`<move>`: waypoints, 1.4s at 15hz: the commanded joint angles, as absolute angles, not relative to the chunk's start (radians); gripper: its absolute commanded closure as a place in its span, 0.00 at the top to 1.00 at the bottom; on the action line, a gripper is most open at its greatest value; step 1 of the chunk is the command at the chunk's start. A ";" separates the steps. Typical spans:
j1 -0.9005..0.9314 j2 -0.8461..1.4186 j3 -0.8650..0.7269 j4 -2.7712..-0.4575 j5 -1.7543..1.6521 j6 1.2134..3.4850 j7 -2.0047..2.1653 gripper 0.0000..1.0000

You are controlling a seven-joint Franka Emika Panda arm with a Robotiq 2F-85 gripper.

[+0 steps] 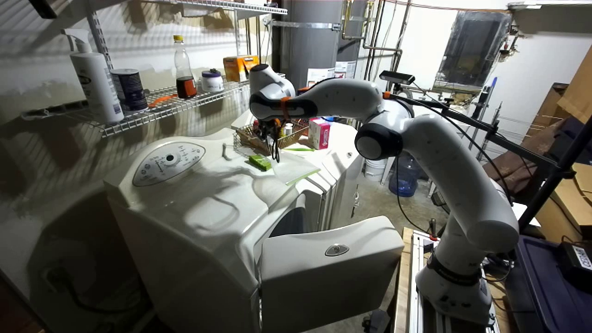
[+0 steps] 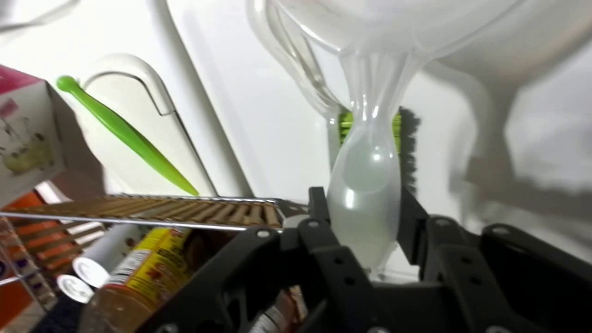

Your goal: Shift the dust pan to the right

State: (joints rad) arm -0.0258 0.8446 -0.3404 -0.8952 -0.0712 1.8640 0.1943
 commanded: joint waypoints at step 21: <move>-0.105 0.963 -0.602 -0.750 -0.061 1.494 0.823 0.13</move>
